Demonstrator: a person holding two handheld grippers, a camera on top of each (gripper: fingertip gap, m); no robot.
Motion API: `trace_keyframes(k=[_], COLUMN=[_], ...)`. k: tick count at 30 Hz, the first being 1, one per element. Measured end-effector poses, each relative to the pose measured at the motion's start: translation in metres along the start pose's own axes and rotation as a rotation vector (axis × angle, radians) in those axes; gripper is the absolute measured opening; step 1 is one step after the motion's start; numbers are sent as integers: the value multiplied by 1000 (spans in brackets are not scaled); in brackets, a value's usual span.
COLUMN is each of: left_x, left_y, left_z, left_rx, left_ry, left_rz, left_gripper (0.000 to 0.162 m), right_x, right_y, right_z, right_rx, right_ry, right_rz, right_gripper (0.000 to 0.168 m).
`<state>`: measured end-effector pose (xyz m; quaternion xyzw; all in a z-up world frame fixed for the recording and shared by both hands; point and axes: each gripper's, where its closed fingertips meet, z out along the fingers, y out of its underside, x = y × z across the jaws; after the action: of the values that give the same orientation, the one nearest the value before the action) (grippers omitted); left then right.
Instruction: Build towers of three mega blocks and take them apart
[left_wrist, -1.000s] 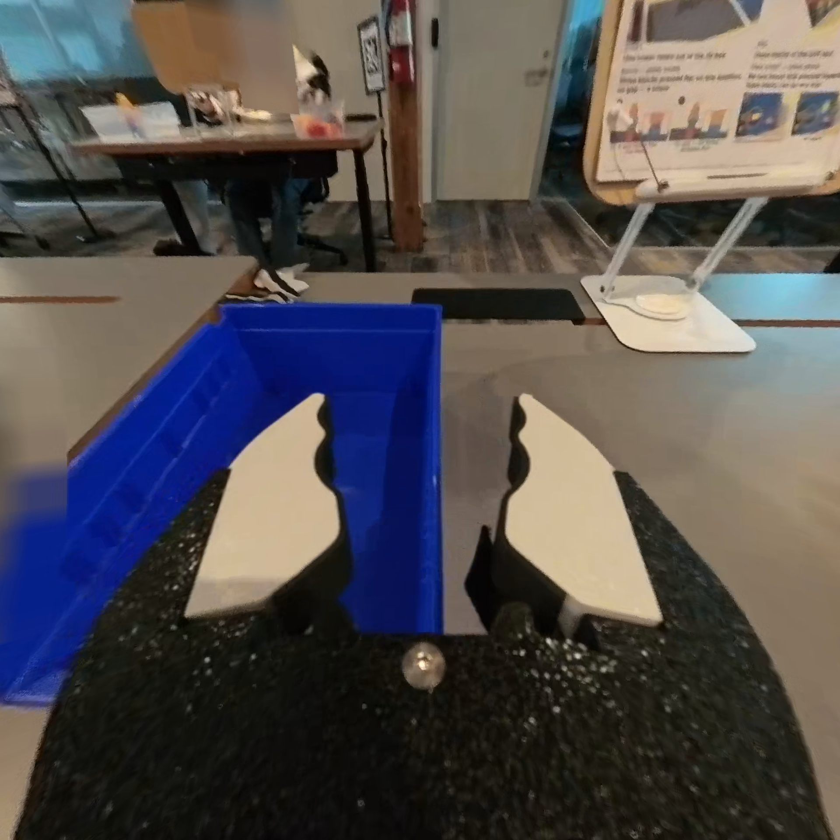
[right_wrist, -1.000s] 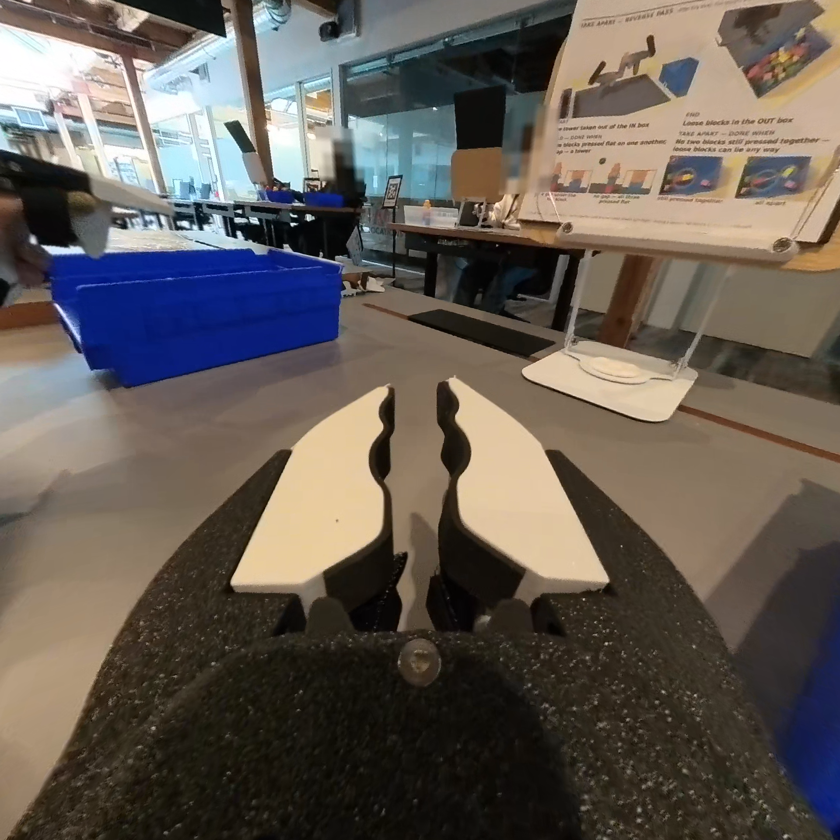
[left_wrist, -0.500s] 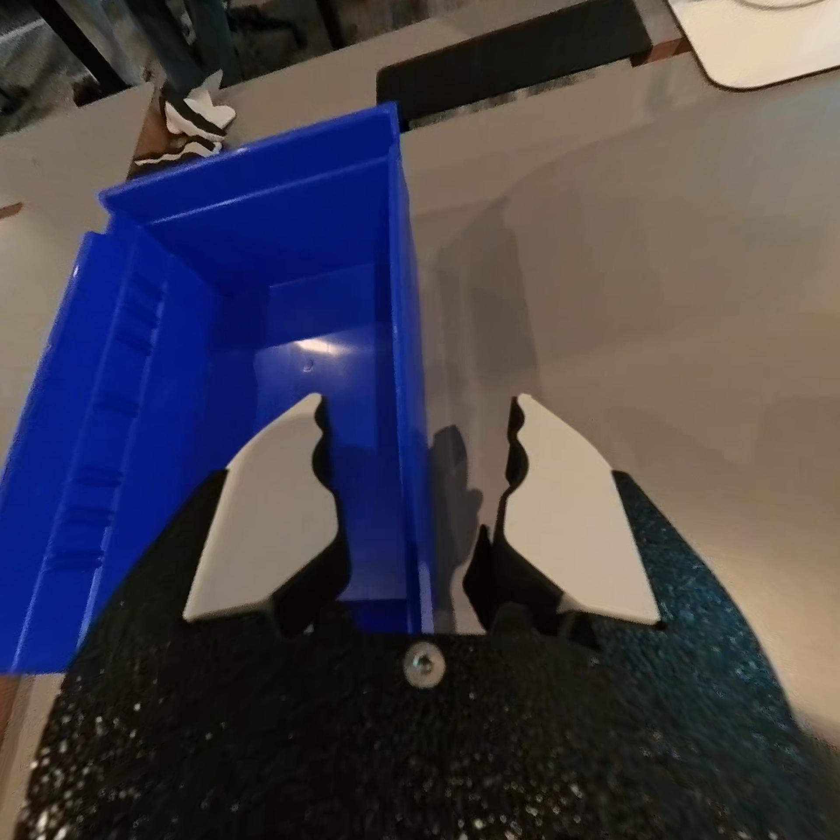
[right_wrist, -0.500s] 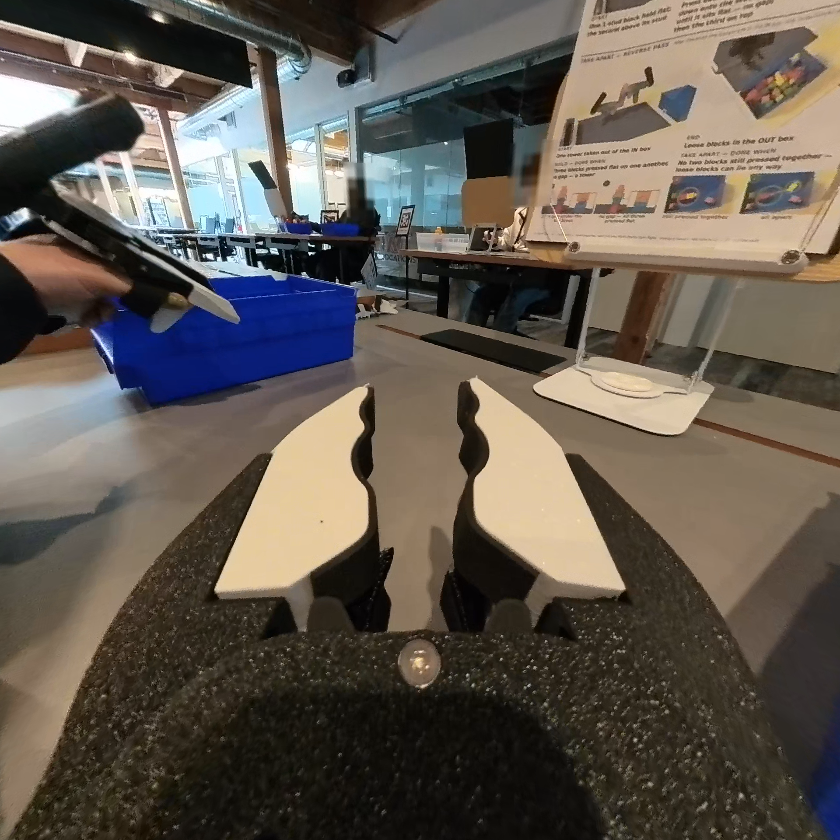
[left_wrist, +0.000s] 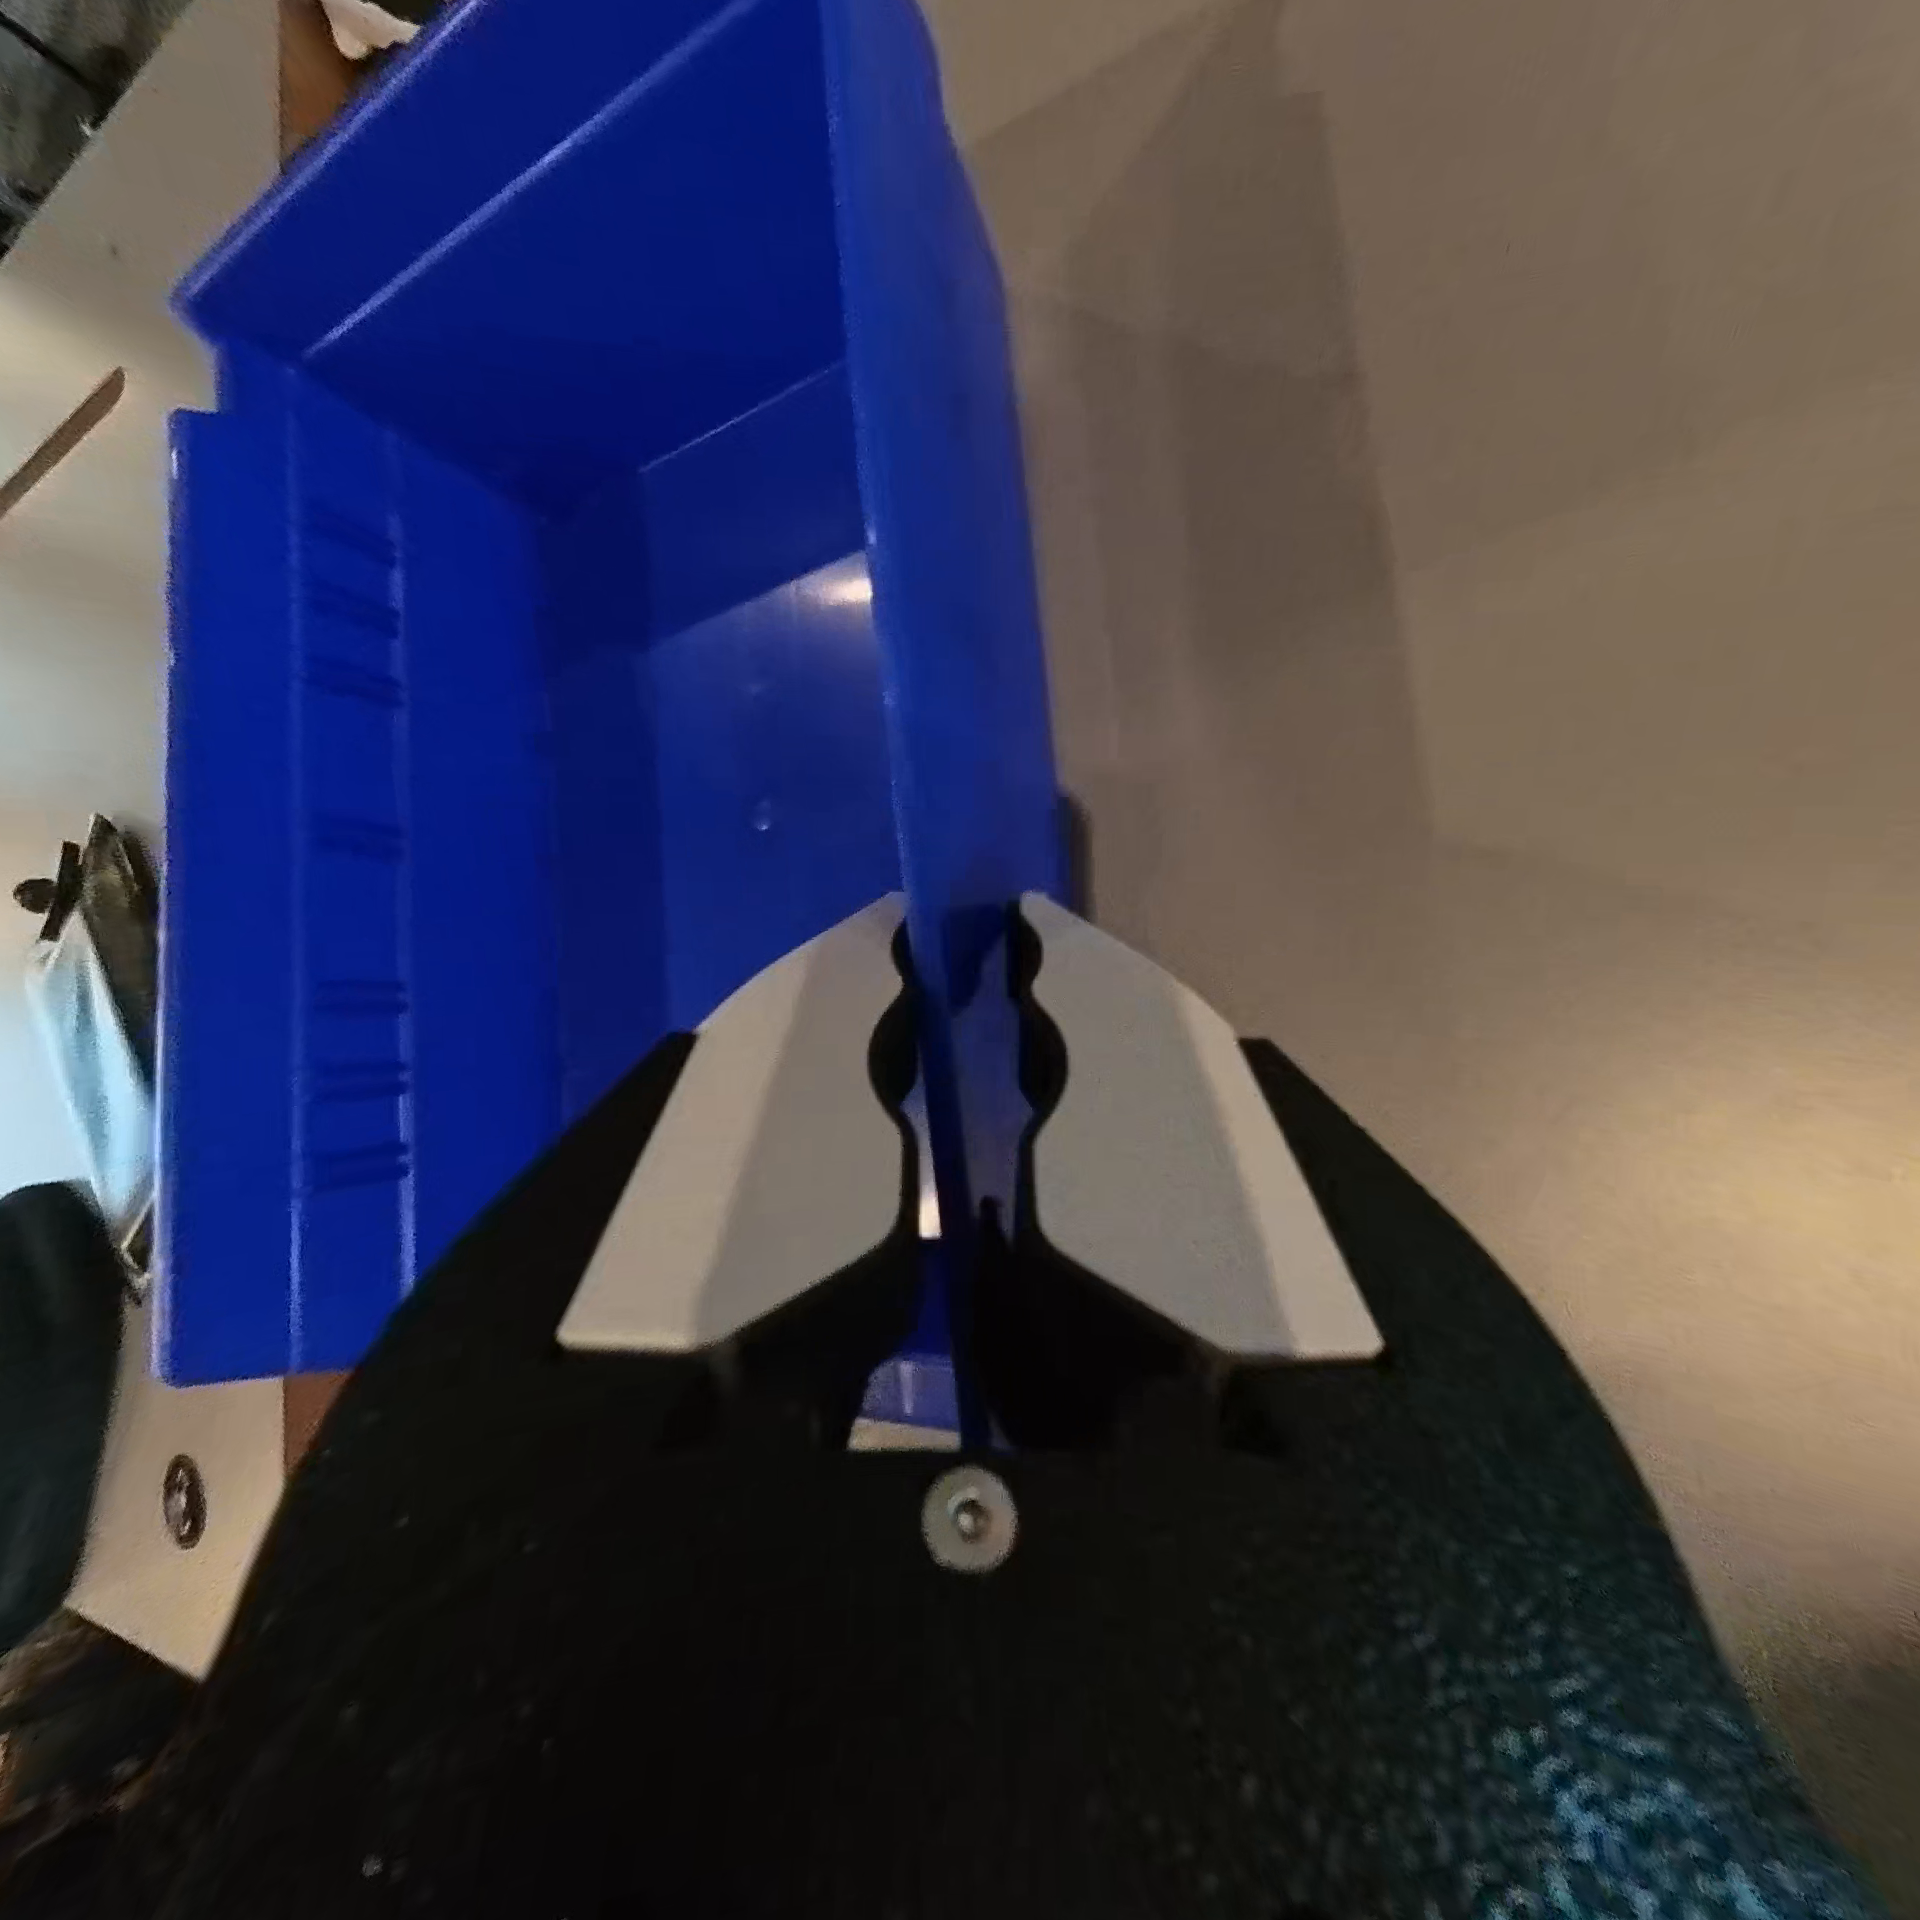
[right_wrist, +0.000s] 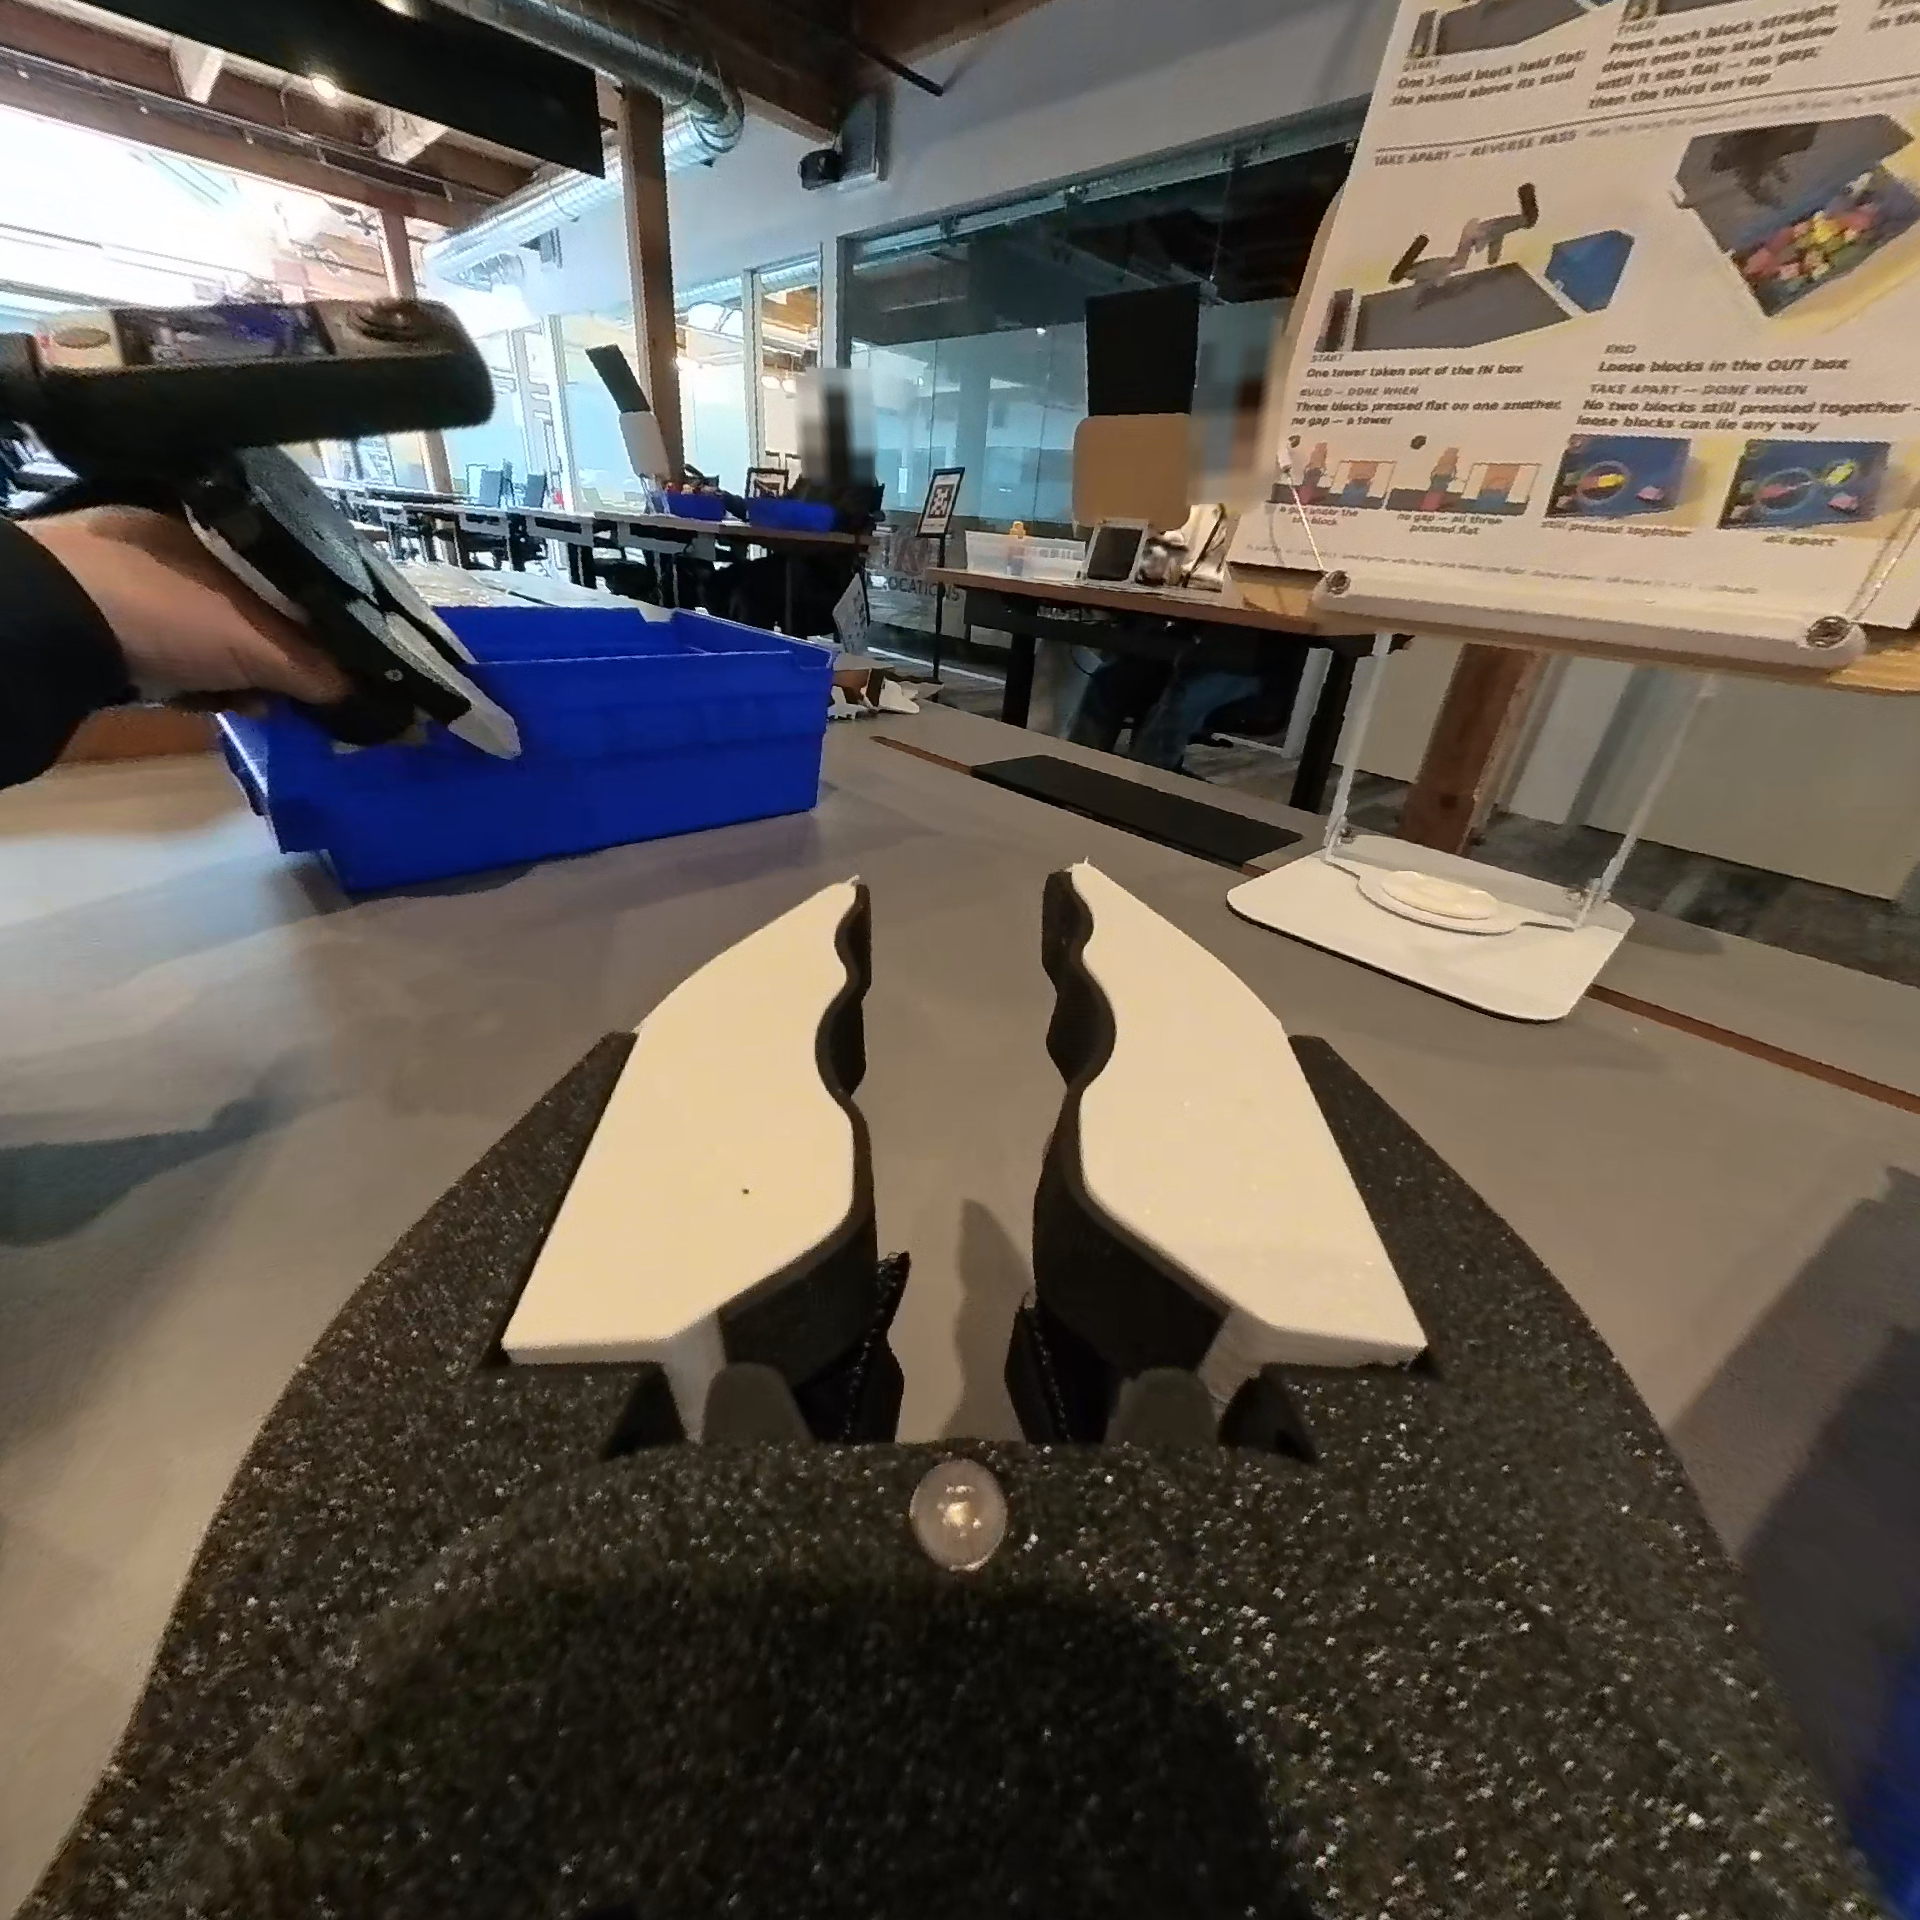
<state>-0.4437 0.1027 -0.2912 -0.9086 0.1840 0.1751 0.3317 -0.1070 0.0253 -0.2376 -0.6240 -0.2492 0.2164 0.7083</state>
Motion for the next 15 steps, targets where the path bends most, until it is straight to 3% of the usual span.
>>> trace_keyframes(k=[10,13,15], left_x=[27,38,41], left_y=[-2,-6,-9], left_z=[-20,-36,-47], left_rx=[102,151,180], left_ry=[154,187,191], left_rz=[64,87,106], left_gripper=[6,6,7], right_x=[14,47,88], right_y=[-47,-74,-94], right_z=[-28,-54,-83], right_rx=[6,-16,-51], right_ry=[72,201,379], right_rz=[-82,-166,-252], right_gripper=[29,28,28])
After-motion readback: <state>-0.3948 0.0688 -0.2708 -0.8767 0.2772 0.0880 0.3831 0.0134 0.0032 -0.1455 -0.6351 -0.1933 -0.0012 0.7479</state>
